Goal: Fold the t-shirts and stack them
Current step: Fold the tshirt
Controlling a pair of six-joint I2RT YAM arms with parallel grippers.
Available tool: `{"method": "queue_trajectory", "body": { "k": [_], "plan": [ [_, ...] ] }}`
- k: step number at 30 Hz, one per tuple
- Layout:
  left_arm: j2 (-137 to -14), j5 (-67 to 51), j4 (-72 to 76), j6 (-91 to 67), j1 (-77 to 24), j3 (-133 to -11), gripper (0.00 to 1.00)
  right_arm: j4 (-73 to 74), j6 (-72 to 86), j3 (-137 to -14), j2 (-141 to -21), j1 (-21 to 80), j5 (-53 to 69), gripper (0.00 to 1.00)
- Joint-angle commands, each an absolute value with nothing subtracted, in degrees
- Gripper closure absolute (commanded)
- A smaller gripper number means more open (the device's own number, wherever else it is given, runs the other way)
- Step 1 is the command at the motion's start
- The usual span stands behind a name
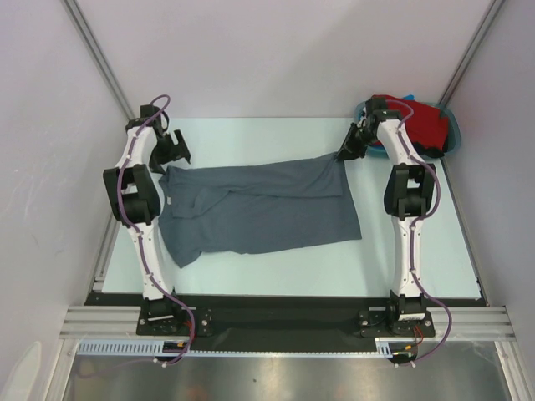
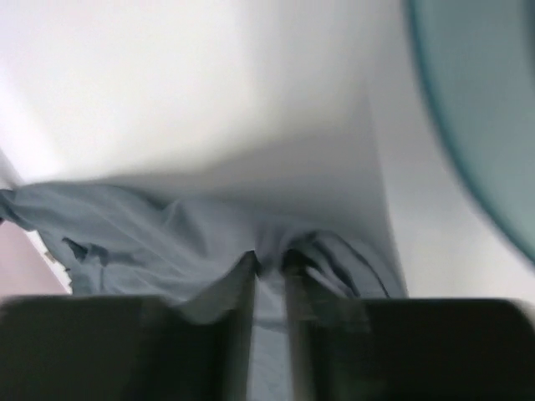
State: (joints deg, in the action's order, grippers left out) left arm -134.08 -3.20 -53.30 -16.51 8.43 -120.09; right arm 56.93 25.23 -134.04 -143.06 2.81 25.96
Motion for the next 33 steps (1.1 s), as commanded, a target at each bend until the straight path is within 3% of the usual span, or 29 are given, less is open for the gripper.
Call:
{"method": "queue_trajectory", "body": {
  "k": [1,4,6,11,18,24,33],
  "plan": [
    [-131.6,-3.1,-53.1,-17.1,8.1,-120.2,0.00,52.9,26.8,-136.5,-143.1,1.9,23.8,0.71],
    [-131.6,-3.1,-52.9,-17.0,8.1,-119.4,0.00,51.2,27.7,-136.9,-143.6,1.6,24.2,0.62],
    [-131.2,-3.0,-52.7,-16.9,8.0,-119.2,0.00,49.5,28.6,-137.1,-144.1,1.4,24.7,0.42],
    [-131.0,-3.2,-53.0,-16.8,8.0,-120.0,0.00,50.4,28.5,-140.7,-144.1,1.4,24.9,0.37],
    [-129.4,-4.8,-52.6,-17.5,6.9,-119.9,0.00,62.6,23.4,-133.6,-139.9,2.9,22.3,0.49],
    [-129.8,-5.8,-52.3,-17.7,5.7,-120.0,0.00,66.2,19.2,-126.0,-136.6,5.0,18.0,0.47],
    [-129.8,-5.5,-52.4,-17.5,5.6,-119.7,0.00,68.3,22.0,-124.5,-134.6,6.5,14.8,0.47]
  ]
}}
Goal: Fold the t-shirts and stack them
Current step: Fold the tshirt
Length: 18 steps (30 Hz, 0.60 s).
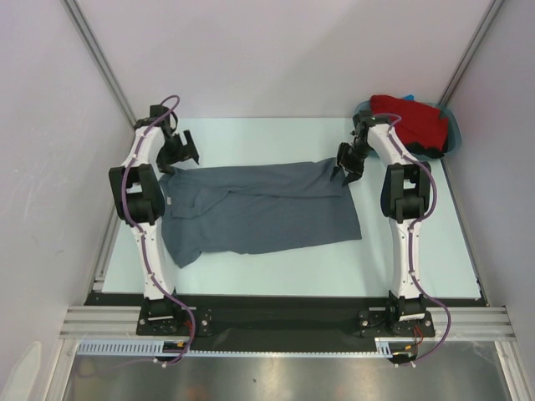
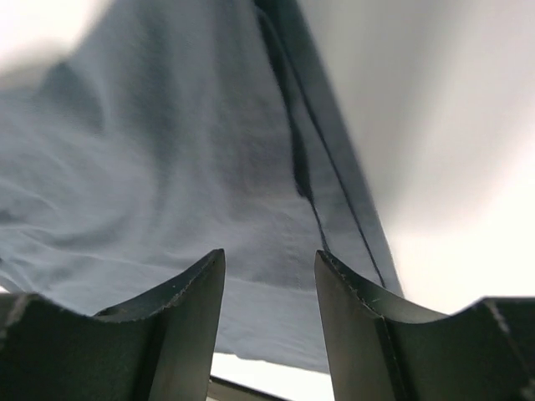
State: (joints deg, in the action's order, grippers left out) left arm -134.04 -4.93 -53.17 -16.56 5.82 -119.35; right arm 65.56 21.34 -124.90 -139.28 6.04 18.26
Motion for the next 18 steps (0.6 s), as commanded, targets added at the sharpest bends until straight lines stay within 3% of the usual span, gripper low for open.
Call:
{"method": "queue_trajectory", "body": {
  "k": [1,9,18],
  "plan": [
    [-129.9,-5.5,-52.5,-17.5,5.7,-119.7,0.00,68.8,22.1,-124.2,-134.5,6.7,14.2,0.47],
    [-130.1,-5.3,-52.6,-17.3,5.7,-119.6,0.00,66.5,21.6,-117.8,-132.3,8.1,11.2,0.48],
    [-130.4,-5.5,-52.7,-17.3,5.7,-119.8,0.00,64.7,21.1,-119.7,-134.6,9.1,11.3,0.56]
  ]
}}
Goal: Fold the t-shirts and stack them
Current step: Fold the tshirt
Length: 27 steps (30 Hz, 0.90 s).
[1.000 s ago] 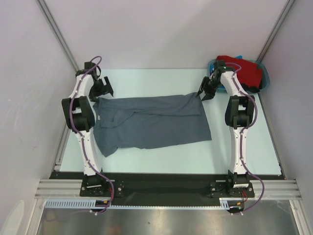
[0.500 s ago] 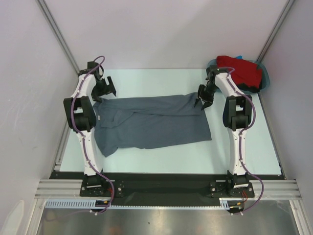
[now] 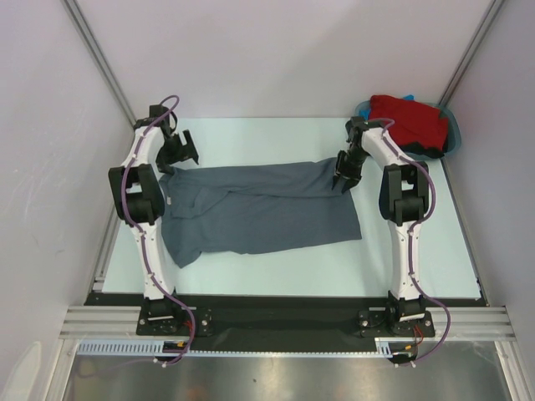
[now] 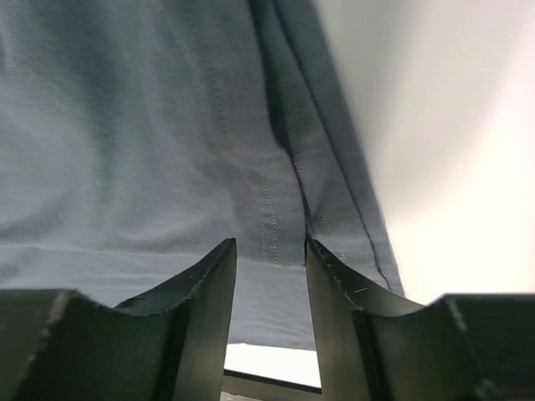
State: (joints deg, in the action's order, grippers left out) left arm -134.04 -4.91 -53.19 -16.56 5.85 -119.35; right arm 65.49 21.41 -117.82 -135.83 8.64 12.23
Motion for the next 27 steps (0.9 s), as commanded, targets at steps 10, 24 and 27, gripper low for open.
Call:
{"method": "queue_trajectory", "body": {
  "k": [10,24,27],
  "plan": [
    [-130.7,-5.4,-53.1,-17.3,5.8,-119.6,0.00,66.0,20.3,-123.0,-135.9,9.1,11.0,0.93],
    [-130.9,-5.5,-53.2,-17.2,5.8,-120.7,0.00,59.4,24.2,-142.6,-140.4,5.1,18.8,1.00],
    [-130.7,-5.6,-53.2,-17.2,5.7,-120.5,0.00,55.0,23.6,-141.9,-140.0,4.9,19.0,1.00]
  ]
}}
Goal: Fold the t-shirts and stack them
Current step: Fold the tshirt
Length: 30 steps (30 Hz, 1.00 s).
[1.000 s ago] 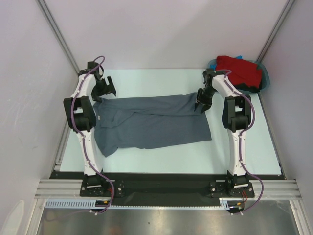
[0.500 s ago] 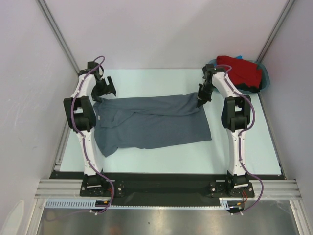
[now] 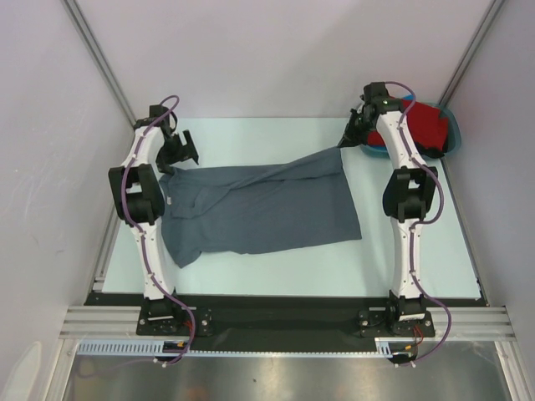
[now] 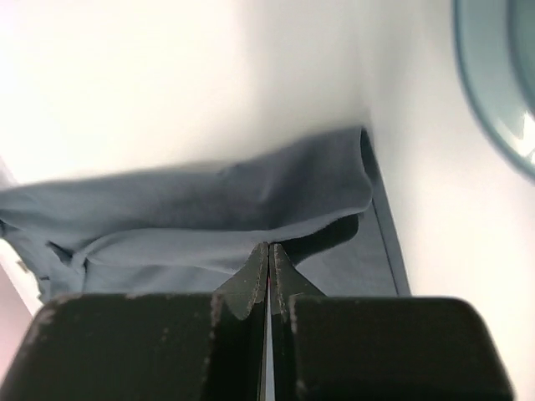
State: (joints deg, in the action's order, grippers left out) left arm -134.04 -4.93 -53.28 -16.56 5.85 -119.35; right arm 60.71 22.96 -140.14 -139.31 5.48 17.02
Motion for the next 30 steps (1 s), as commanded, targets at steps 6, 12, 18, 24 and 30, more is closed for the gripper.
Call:
{"method": "queue_trajectory", "body": {
  "k": [6,12,18,24,30],
  "plan": [
    [-130.8,-5.9,-53.2,-17.4,5.7,-120.7,0.00,43.5,25.0,-144.5,-141.6,4.3,24.8,1.00],
    [-130.5,-5.5,-53.3,-17.3,5.6,-120.6,0.00,34.5,26.9,-146.4,-142.6,3.4,32.7,0.95],
    [-130.6,-5.6,-53.5,-17.4,5.7,-120.7,0.00,29.1,26.2,-146.5,-139.9,2.5,33.5,0.92],
    [-130.8,-6.0,-53.4,-17.6,5.7,-120.7,0.00,32.2,20.7,-144.0,-136.4,1.7,31.6,0.92],
    [-130.7,-5.9,-53.4,-17.5,5.7,-120.2,0.00,44.2,14.3,-140.8,-135.6,2.8,33.0,0.95]
  ]
}}
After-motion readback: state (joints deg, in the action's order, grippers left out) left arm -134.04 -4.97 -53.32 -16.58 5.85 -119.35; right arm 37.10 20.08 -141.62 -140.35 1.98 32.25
